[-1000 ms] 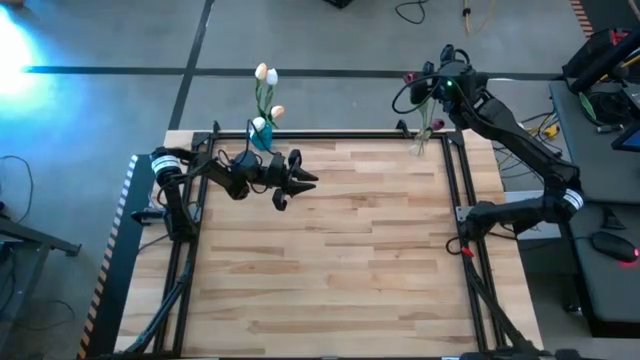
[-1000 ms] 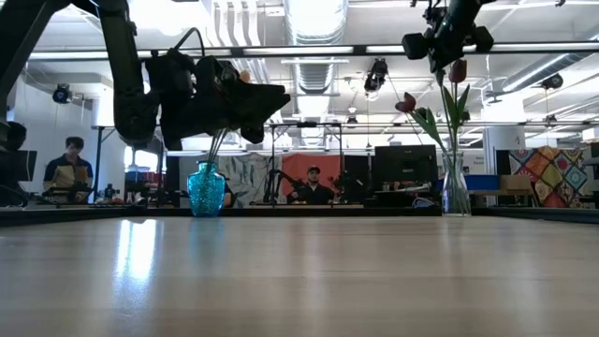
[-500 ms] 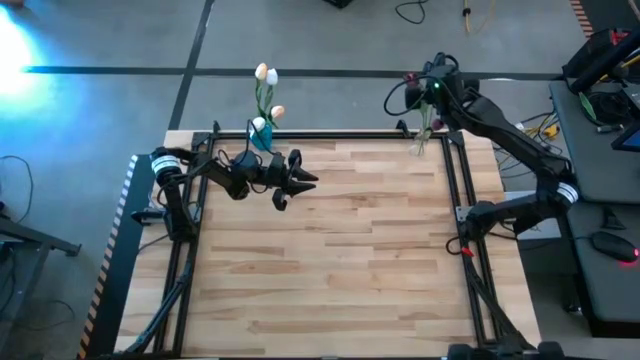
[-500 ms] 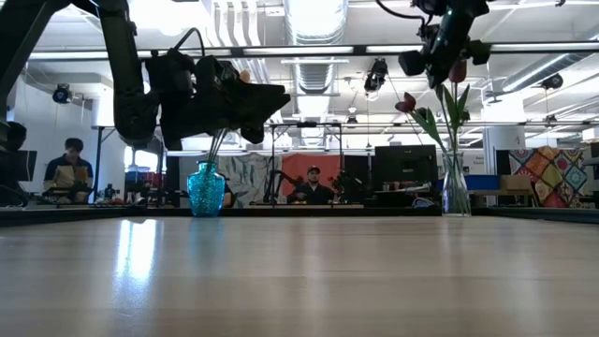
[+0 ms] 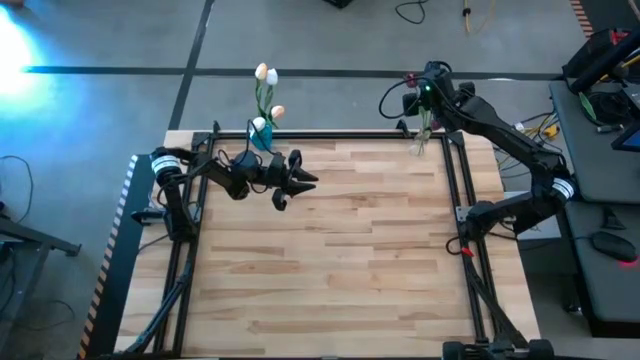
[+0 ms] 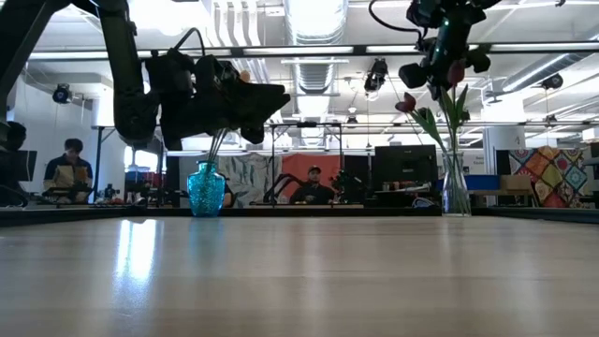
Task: Sort flowers into vase by color
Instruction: Put the black flower into the transparent vase, then return to Home Position
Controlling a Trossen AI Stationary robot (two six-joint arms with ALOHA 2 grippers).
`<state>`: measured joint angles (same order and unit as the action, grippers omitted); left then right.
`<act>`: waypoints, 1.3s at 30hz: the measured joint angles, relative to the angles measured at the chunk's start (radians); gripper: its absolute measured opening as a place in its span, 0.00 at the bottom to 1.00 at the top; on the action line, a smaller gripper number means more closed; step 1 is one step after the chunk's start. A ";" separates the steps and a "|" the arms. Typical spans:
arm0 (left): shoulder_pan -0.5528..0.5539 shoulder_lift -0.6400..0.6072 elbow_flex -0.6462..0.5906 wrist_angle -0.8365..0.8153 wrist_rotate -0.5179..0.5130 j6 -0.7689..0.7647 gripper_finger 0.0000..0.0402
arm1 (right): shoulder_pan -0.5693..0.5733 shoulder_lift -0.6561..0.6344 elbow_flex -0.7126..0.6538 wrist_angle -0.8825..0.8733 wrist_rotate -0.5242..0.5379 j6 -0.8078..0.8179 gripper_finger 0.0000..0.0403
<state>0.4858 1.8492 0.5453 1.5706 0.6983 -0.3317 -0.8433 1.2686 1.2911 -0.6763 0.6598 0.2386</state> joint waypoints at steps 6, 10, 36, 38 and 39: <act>0.000 0.000 0.000 0.000 0.000 -0.003 0.24 | 0.001 0.001 0.000 -0.001 0.018 -0.007 0.03; 0.000 0.000 0.000 0.000 0.001 -0.008 0.24 | 0.001 -0.003 0.000 -0.005 0.019 -0.014 0.03; 0.000 0.000 0.000 0.000 0.001 -0.010 0.24 | 0.012 -0.021 0.025 -0.053 -0.040 -0.010 0.39; 0.000 -0.003 0.000 0.000 0.001 -0.010 0.24 | 0.022 -0.034 0.027 -0.053 -0.039 -0.013 0.38; 0.000 -0.005 0.000 0.000 0.001 -0.010 0.24 | 0.028 -0.043 0.027 -0.053 -0.039 -0.019 0.37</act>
<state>0.4858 1.8445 0.5453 1.5704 0.6995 -0.3420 -0.8157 1.2254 1.3178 -0.7292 0.6205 0.2198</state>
